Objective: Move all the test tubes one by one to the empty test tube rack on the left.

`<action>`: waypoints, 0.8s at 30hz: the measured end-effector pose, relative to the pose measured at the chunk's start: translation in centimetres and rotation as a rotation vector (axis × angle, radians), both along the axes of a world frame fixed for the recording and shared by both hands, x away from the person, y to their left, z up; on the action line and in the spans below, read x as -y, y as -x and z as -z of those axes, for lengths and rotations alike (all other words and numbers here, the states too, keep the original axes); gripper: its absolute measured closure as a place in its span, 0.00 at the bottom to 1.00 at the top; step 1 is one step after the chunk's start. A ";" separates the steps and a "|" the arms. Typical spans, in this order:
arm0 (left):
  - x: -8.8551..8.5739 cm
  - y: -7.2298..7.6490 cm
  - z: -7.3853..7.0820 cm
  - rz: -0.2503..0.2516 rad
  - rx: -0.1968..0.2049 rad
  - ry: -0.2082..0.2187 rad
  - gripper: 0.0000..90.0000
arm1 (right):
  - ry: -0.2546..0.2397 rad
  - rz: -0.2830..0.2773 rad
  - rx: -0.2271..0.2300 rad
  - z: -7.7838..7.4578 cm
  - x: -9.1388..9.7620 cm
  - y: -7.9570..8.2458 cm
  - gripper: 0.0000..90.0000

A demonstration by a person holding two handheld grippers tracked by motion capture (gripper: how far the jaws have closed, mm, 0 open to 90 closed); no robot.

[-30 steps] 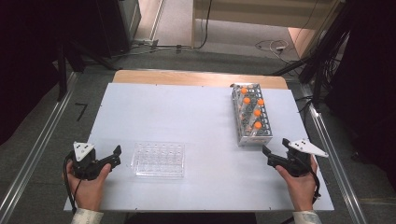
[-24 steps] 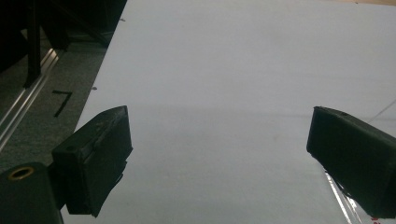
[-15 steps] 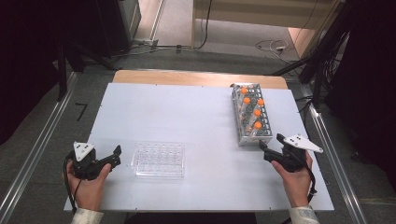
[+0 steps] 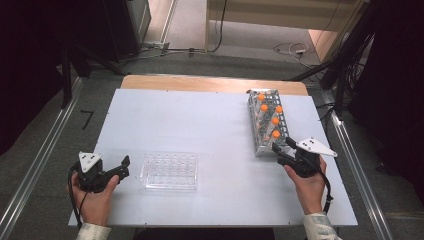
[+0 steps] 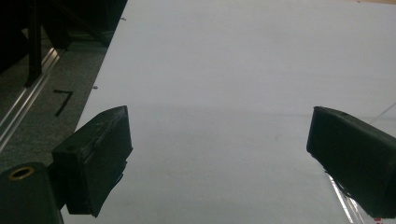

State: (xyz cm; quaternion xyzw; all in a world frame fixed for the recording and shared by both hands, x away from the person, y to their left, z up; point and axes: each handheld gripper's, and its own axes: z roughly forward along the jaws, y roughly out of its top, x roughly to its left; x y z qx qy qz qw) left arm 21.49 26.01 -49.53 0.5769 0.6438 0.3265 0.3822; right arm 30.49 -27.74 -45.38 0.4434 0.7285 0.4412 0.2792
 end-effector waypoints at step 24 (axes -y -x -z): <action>-0.1 0.0 0.0 -0.001 0.003 0.003 0.08 | 0.009 -0.027 0.023 0.2 -1.2 -1.5 0.80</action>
